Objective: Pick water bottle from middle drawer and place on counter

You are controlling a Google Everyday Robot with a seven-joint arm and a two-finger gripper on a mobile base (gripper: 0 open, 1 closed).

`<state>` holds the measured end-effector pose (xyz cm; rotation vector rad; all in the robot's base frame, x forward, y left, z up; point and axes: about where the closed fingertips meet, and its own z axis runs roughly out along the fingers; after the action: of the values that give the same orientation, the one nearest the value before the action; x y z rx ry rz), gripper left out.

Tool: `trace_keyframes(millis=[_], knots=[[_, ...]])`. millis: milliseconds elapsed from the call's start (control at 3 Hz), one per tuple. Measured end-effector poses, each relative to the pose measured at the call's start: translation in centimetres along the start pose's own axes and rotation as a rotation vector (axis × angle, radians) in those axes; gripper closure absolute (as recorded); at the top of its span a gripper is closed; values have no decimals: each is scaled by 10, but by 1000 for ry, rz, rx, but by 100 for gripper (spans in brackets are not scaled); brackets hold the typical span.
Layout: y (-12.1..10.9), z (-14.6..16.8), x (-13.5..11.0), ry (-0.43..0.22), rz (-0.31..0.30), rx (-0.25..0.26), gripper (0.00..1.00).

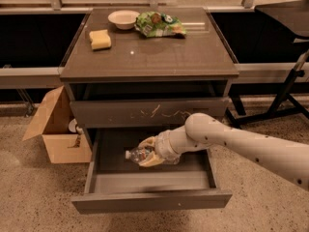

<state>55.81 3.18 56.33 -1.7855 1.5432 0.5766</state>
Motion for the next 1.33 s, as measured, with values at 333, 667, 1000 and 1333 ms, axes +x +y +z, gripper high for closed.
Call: trace_keyframes(millis=[333,667,1000,1333], knots=[[-5,-45,-28,33,-20,79,100],[-11,-95,-54,59,-61,150,100],[-12,-95,-55,58,-61,151,100],[-28,-113,-63,44,-78,177,100]])
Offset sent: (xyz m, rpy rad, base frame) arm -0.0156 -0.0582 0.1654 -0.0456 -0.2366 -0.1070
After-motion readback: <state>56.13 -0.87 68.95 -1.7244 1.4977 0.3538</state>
